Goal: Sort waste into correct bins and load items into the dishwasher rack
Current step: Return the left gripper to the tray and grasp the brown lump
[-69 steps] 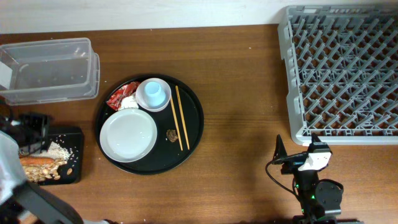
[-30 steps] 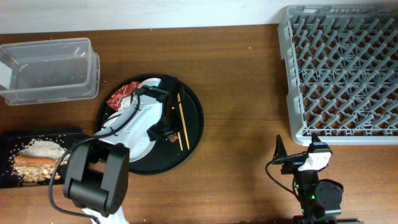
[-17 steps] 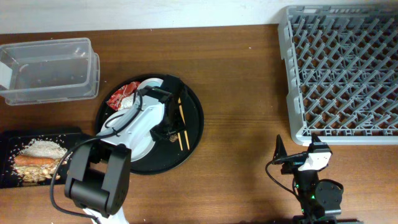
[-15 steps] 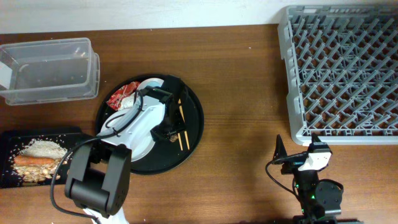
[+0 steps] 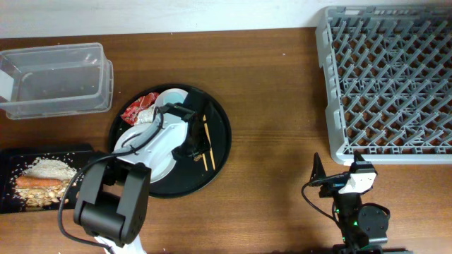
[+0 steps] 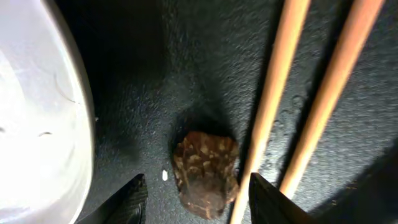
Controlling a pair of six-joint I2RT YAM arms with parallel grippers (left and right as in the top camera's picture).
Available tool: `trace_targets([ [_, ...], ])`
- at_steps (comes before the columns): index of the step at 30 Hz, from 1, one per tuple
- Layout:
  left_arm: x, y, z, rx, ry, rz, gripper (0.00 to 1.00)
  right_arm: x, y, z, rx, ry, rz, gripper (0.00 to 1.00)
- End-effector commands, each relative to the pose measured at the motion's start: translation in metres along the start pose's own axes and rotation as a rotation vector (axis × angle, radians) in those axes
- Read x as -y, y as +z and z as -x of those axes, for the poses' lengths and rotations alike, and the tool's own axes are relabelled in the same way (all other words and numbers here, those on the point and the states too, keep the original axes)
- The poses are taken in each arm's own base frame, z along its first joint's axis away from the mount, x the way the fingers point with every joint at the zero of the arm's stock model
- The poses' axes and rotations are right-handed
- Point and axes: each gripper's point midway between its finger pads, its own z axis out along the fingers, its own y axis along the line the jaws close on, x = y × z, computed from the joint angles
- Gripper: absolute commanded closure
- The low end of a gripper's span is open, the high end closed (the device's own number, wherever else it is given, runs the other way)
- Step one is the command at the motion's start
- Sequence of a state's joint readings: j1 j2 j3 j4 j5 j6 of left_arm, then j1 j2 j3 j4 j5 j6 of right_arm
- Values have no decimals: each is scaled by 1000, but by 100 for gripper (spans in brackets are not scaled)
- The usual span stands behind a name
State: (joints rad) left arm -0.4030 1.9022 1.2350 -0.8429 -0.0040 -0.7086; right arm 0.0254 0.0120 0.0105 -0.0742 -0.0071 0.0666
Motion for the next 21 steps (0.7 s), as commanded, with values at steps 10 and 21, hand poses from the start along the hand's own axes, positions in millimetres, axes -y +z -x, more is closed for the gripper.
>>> trace_targets([
  [10, -5, 18, -7, -5, -30, 9, 61, 3, 0, -2, -4, -7, -15, 2],
  [21, 2, -2, -4, -7, -29, -18, 76, 3, 0, -2, -4, -7, -15, 2],
])
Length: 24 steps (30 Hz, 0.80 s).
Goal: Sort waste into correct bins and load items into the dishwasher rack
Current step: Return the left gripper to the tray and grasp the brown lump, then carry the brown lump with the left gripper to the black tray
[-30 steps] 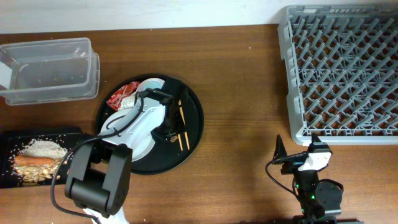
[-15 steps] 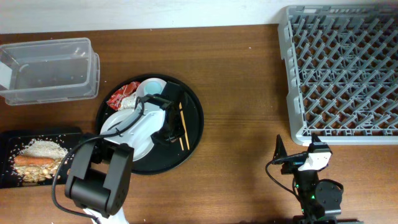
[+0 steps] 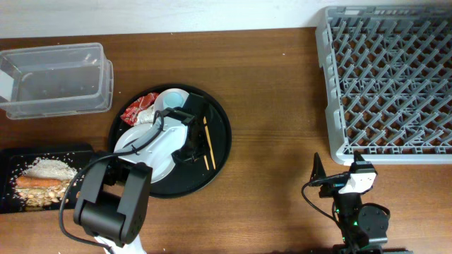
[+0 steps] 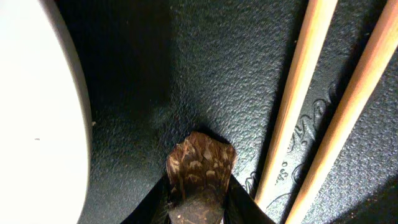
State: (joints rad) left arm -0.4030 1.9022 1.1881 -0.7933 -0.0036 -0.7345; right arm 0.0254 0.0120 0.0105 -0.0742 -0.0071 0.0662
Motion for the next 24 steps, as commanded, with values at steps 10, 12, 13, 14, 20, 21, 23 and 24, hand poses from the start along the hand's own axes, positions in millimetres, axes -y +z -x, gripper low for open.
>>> trace_targets([
  [10, -13, -120, 57, 235, -73, -101, 76, 3, 0, -2, -4, -6, -15, 2],
  [12, -41, -138, 73, 281, -158, -108, 76, 3, 0, -2, -4, -6, -15, 2],
  [13, -64, -147, 84, 306, -225, -106, 76, 3, 0, -2, -4, -6, -15, 2],
  [14, -79, -151, 91, 320, -268, -99, 76, 3, 0, -2, -4, -6, -15, 2],
  [20, -192, -155, 120, 358, -574, -27, 76, 3, 0, -2, -4, -6, -15, 2],
  [21, -219, -155, 123, 364, -647, -11, 75, 3, 0, -2, -4, -6, -15, 2],
  [23, -254, -153, 121, 361, -743, 13, 76, 3, 0, -2, -4, -6, -15, 2],
  [24, -266, -151, 120, 358, -773, 25, 76, 3, 0, -2, -4, -6, -15, 2],
])
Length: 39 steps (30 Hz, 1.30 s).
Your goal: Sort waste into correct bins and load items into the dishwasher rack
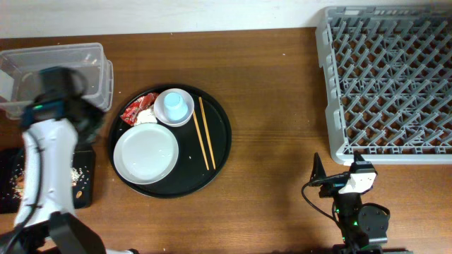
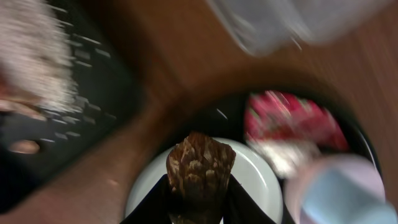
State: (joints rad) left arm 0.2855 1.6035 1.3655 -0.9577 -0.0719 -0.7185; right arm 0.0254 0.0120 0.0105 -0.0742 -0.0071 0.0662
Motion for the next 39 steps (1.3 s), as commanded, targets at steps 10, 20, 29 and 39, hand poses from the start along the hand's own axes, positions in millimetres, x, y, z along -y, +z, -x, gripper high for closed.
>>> trace_targets([
  [10, -119, 55, 38, -77, -249, 272, 75, 3, 0, -2, -4, -6, -15, 2],
  [20, -133, 55, 42, -51, -250, 333, 57, 3, 0, -2, -4, -6, -15, 2],
  [29, -60, 16, 47, -72, -124, 6, 57, 3, 0, -2, -4, -6, -15, 2],
  [39, 129, -87, -4, 144, 560, -532, 25, 3, 0, -2, -4, -6, -15, 2],
])
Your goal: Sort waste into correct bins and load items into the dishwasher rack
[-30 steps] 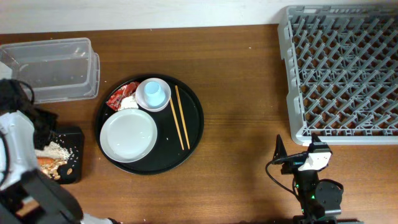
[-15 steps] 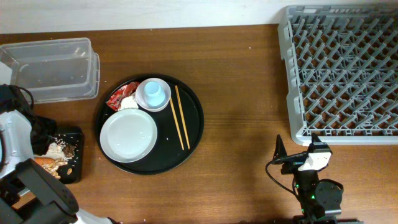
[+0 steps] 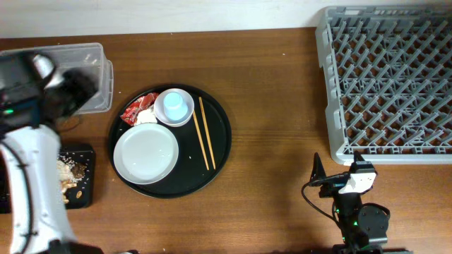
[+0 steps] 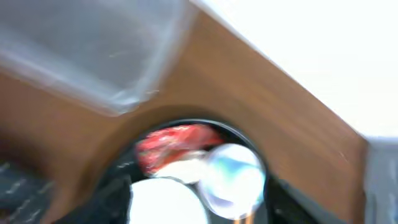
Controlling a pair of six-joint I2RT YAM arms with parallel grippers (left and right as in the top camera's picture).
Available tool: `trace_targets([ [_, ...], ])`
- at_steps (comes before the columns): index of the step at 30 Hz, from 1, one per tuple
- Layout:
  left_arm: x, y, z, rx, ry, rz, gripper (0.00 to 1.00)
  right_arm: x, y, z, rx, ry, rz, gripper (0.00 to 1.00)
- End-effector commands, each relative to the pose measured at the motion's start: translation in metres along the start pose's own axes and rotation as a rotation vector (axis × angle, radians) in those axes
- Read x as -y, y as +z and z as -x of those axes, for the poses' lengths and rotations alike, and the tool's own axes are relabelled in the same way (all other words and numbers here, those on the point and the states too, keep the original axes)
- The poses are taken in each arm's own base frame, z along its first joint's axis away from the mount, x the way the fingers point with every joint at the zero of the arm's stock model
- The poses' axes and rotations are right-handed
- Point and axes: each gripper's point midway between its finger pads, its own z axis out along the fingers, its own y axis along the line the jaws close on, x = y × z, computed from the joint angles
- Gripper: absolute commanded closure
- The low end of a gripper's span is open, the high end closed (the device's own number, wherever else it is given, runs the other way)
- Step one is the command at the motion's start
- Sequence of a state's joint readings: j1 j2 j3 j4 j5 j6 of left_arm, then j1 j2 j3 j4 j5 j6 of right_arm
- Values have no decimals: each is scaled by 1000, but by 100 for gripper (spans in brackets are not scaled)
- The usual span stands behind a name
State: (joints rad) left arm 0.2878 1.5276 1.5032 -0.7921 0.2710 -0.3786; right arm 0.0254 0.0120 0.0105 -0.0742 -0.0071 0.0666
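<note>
A round black tray [image 3: 220, 152] holds a white plate [image 3: 146, 154], a light blue cup [image 3: 174, 106], two chopsticks [image 3: 205, 134] and a red wrapper [image 3: 135, 109]. My left gripper [image 3: 69, 93] is raised at the far left, in front of the clear plastic bin [image 3: 95, 67]. Its own view is blurred and looks back at the wrapper [image 4: 177, 138], cup [image 4: 233, 177] and plate [image 4: 161, 202], with nothing between the fingers. A black food-waste tray [image 3: 79, 176] with rice and scraps lies under the left arm. My right gripper [image 3: 337, 182] rests at the front right, its jaws unclear.
The grey dishwasher rack [image 3: 388, 77] fills the back right corner. The clear bin [image 4: 93, 50] stands at the back left, the waste tray in front of it. Bare brown table lies between the round tray and the rack.
The brown food piece that my left gripper held is gone from between its fingers. The left gripper has swung further back and left, towards the clear bin. The right arm is still.
My left gripper stood open over a brown food piece beside the chopsticks on the round tray. Then it was shut on the piece. Then it held it over by the black waste tray at the left. Now the gripper is empty near the clear bin.
</note>
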Motion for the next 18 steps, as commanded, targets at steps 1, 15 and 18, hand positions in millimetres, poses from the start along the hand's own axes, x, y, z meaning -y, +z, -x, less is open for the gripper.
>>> trace_targets([
  [1, 51, 22, -28, -52, 211, -53, 16, 3, 0, -2, -4, -7, -15, 2],
  [15, 112, 78, -112, -208, 524, -41, 4, 3, 0, -2, -4, -7, -15, 2],
  [18, 111, 78, -111, -207, 521, -38, 4, 3, 0, -2, -4, -7, -15, 2],
])
